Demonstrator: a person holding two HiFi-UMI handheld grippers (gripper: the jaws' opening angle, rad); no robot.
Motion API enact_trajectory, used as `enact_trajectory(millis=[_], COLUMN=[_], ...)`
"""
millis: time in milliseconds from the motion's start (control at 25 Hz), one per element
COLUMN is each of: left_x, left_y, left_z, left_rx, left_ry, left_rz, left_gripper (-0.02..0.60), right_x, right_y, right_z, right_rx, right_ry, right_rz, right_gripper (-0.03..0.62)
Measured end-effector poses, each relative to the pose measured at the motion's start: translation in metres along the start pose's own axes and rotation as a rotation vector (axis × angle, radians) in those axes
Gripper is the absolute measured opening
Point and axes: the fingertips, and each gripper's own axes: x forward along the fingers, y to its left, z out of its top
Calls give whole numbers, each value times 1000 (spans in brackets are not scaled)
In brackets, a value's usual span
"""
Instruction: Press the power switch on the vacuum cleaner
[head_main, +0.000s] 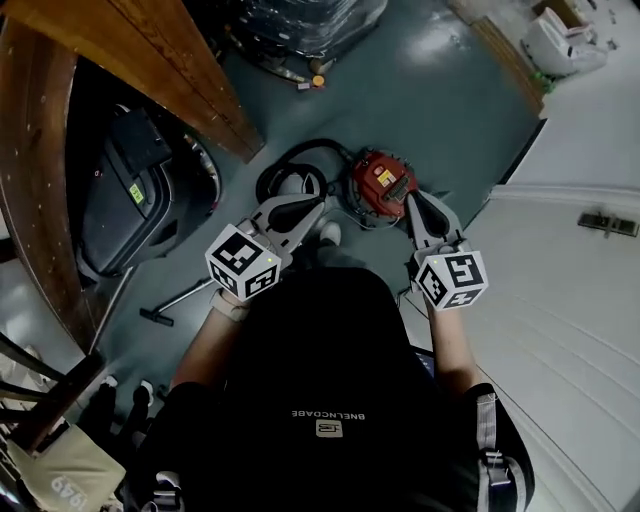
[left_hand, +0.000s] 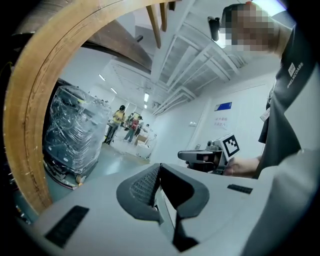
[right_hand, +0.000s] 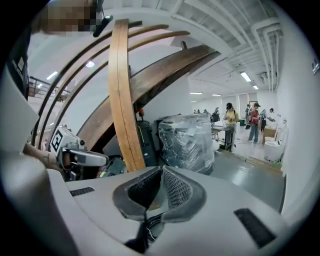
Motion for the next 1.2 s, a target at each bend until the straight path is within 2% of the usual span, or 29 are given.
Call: enact_trajectory(millis=[200,440,680,1200], left_x=[-8,-13,-15,-15], left_y=[-17,-30,-31,-37], left_z=[14,23,39,44], left_rx=[23,46,69,88], left_ry=[-22,-27,-47,-44], left_rz=[-28,-49,-52,-64], left_gripper=[15,15,15,15], right_x=[-33,-50,-49,-52], right_y=[29,52,60,57], right_z=[20,25,32,40], right_rx=[-13,-61,-99,-72], right_ry=[-88,-130,-145,-166], right_rz=[2,4,18,16], right_gripper=[34,34,34,34])
